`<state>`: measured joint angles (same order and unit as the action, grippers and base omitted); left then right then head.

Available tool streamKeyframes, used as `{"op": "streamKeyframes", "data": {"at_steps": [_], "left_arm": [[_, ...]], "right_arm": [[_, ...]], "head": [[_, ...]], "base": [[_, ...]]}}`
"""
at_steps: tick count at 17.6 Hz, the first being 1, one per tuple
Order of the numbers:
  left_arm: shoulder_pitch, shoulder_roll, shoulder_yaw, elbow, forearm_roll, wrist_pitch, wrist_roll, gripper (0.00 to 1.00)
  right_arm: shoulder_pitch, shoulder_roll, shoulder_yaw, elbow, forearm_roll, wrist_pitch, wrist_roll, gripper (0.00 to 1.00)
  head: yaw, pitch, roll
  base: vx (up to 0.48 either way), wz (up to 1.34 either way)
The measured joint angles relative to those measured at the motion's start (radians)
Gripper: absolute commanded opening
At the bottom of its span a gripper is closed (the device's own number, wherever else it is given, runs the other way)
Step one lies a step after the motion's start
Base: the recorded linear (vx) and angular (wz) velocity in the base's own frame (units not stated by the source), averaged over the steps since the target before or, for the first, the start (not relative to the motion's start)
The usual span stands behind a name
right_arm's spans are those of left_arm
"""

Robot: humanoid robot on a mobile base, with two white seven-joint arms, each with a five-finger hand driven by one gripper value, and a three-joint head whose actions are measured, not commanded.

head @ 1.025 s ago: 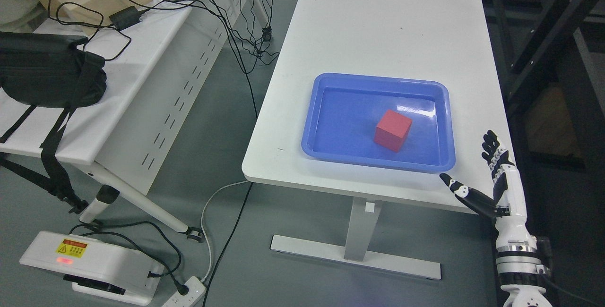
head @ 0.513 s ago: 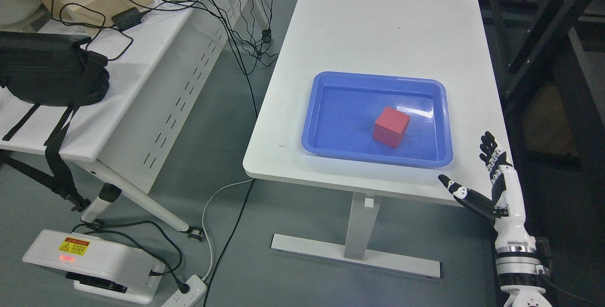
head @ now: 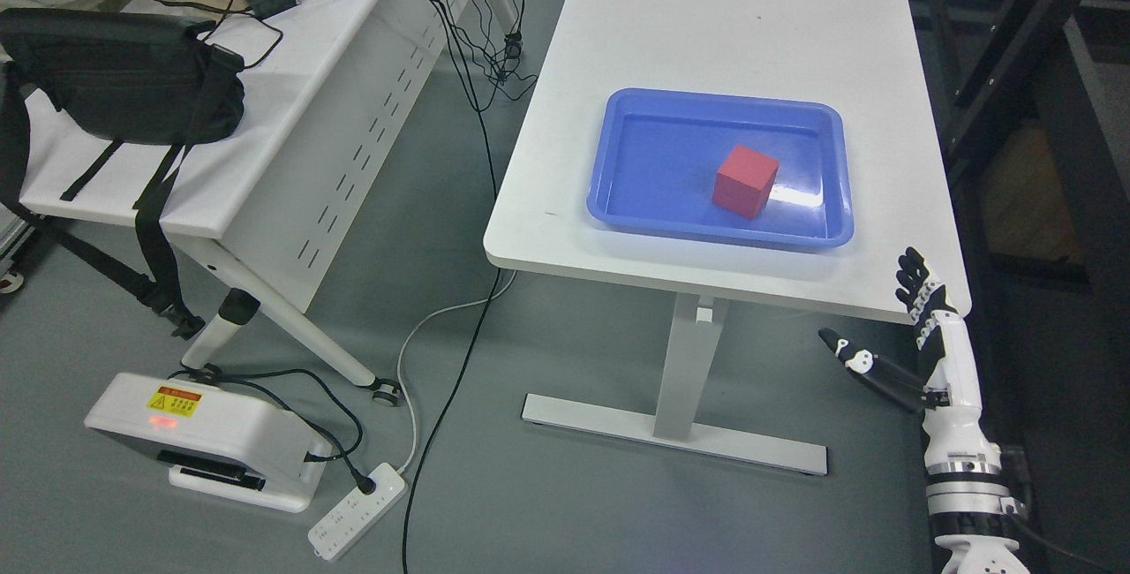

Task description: Pick pink block from left shelf to tray

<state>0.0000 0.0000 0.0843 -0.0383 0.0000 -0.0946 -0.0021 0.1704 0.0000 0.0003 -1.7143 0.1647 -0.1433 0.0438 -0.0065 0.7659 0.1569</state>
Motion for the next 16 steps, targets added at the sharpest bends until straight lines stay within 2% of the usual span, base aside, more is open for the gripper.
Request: {"op": "streamKeyframes", "data": {"at_steps": [8,16], "left_arm": [[0.0,0.0,0.0,0.0,0.0,-0.003,0.0,1.0],[0.0,0.0,0.0,0.0,0.0,0.0,0.0,1.0]], "right_arm": [[0.001,0.0,0.0,0.0,0.001,0.007,0.001,1.0],[0.002,0.0,0.0,-0.001,0.001,0.009,0.002,1.0]], "head": [[0.0,0.0,0.0],[0.0,0.0,0.0]], "base": [[-0.238,0.02],[-0.086,-0.02]]}}
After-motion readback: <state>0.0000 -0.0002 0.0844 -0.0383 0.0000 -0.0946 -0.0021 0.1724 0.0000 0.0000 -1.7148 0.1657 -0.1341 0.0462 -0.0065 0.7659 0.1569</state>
